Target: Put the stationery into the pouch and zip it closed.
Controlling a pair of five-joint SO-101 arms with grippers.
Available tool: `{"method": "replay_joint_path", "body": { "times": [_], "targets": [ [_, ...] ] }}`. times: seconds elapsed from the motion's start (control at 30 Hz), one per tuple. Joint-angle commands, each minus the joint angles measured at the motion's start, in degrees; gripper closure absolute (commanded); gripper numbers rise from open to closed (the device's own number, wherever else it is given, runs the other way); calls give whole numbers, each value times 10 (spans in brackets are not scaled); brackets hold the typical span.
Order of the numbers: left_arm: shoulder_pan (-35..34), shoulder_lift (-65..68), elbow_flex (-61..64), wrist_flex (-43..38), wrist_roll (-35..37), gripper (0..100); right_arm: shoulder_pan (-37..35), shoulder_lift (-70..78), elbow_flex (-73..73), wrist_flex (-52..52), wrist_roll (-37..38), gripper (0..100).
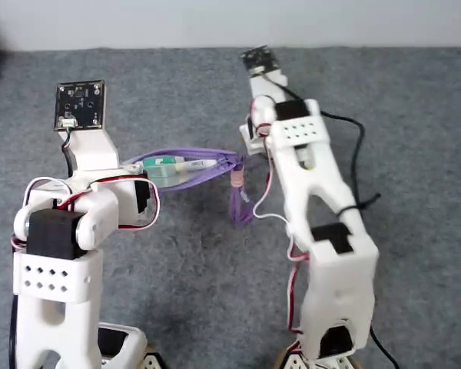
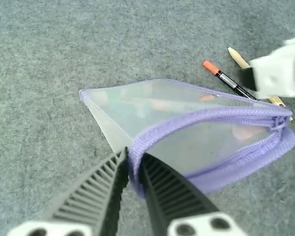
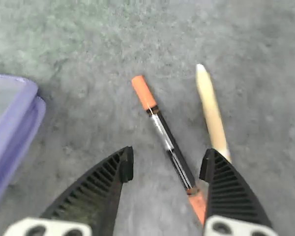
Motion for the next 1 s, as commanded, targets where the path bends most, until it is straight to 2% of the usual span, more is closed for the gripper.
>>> {"method": "replay_joint_path", "body": {
  "times": [0.0,0.2,0.37,0.43,0.53,0.57,0.63,0.7,0.97],
  "targets": [
    [5,2,-36,2,5,988,-4,61,-98,5,6,768],
    [5,2,-36,3,5,988,3,198,-213,8,6,768],
    [5,2,-36,10,5,988,3,283,-305,84,47,772],
    [4,2,-36,10,5,988,6,307,-345,113,51,823],
    [4,2,-36,10,5,988,11,330,-415,157,52,976],
    [4,2,-36,10,5,988,11,335,-440,175,52,998],
    [4,1,-36,10,5,988,12,340,-484,217,51,965],
    [4,1,-36,10,5,988,12,342,-527,254,51,991],
    [5,0,-36,10,5,988,11,342,-660,371,50,991]
  ]
}}
